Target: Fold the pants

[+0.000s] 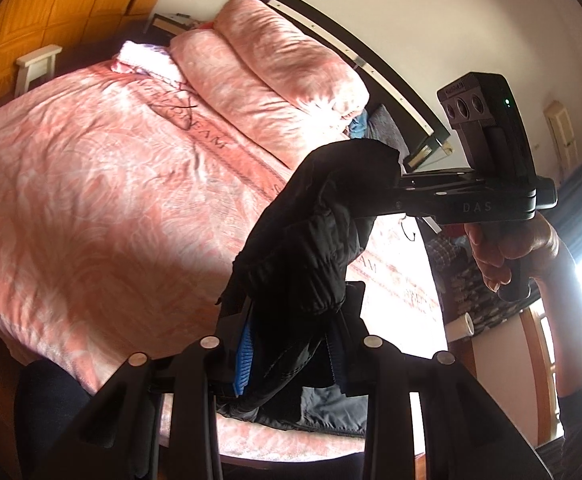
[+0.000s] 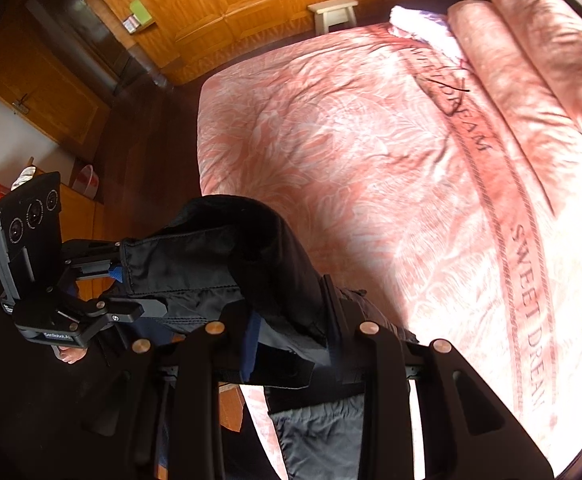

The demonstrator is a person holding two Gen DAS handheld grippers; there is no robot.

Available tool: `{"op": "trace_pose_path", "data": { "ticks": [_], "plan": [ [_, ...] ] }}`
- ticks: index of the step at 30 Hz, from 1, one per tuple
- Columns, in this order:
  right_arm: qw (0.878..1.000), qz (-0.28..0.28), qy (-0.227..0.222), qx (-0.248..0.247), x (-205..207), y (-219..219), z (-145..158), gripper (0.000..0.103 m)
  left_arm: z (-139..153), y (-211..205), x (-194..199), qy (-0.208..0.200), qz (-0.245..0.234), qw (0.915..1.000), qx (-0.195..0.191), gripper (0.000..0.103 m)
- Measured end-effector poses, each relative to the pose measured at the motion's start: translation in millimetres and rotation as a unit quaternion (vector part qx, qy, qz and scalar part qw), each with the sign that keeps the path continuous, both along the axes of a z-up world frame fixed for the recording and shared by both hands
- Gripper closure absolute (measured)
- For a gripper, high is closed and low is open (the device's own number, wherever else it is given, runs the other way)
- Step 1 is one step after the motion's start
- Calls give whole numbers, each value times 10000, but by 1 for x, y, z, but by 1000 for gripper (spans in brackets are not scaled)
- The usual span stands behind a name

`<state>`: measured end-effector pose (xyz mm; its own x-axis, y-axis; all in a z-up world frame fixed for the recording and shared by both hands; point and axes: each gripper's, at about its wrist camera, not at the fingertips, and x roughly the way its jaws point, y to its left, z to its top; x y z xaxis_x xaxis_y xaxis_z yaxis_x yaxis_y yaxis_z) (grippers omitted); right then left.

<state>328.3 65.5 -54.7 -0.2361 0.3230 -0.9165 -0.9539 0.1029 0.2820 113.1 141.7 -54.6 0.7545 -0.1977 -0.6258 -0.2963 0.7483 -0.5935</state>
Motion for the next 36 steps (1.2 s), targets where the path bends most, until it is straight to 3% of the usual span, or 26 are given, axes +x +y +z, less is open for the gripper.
{"op": "trace_pose_path", "data": {
  "ticks": [19,36],
  "plan": [
    [9956,-790,-409,296,7,-105,28,76,36,-84,21,-172,-891,9941,602,71],
    [9883,-1374,-550,369,19,-193,24,76,39,-169,37,-229,-1664,9791,1149,71]
  ]
}}
